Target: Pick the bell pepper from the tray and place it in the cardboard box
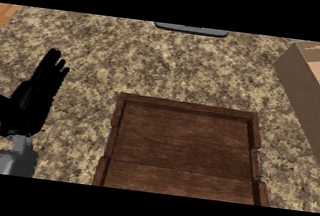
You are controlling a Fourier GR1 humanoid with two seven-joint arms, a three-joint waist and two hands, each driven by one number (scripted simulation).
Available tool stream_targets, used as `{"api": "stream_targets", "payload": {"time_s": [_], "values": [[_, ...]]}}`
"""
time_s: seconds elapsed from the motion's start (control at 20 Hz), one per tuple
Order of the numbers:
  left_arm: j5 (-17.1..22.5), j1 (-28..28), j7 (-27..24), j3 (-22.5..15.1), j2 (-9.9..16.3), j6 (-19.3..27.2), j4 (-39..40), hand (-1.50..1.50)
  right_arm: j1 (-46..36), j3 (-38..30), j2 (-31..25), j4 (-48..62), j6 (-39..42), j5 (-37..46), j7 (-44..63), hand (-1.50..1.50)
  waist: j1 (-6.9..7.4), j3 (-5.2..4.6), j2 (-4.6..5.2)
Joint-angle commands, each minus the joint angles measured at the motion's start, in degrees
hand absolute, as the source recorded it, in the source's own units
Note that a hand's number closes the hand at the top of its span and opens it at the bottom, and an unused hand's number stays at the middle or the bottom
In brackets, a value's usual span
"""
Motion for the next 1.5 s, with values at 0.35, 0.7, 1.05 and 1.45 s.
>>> {"api": "stream_targets", "payload": {"time_s": [0.35, 0.7, 1.05, 1.45], "values": [[-0.5, -2.9, 0.4, 0.8, 0.6, 0.6, 2.0, 0.00, -4.5, -13.3, 2.2, 1.4, -18.9, -15.4, -18.8, -1.50, -0.82, 0.63, 0.41], [-0.2, 1.3, 0.9, 1.0, 0.5, 0.9, -1.8, 0.00, -7.7, -25.7, 1.2, 2.9, -10.8, -31.8, -19.3, -1.50, -1.20, 0.57, -0.27], [0.1, -0.3, 1.0, 1.6, 1.1, 0.4, 0.0, 0.00, -4.8, -33.1, -2.9, 5.0, -2.5, -43.4, -22.8, -1.50, -1.53, 0.49, -0.08], [-1.6, 3.1, -4.1, 0.7, -0.1, 0.2, 0.5, 0.00, 3.1, -35.9, -4.8, 6.0, -2.5, -50.7, -29.8, -1.50, -1.28, 0.46, -0.07]]}}
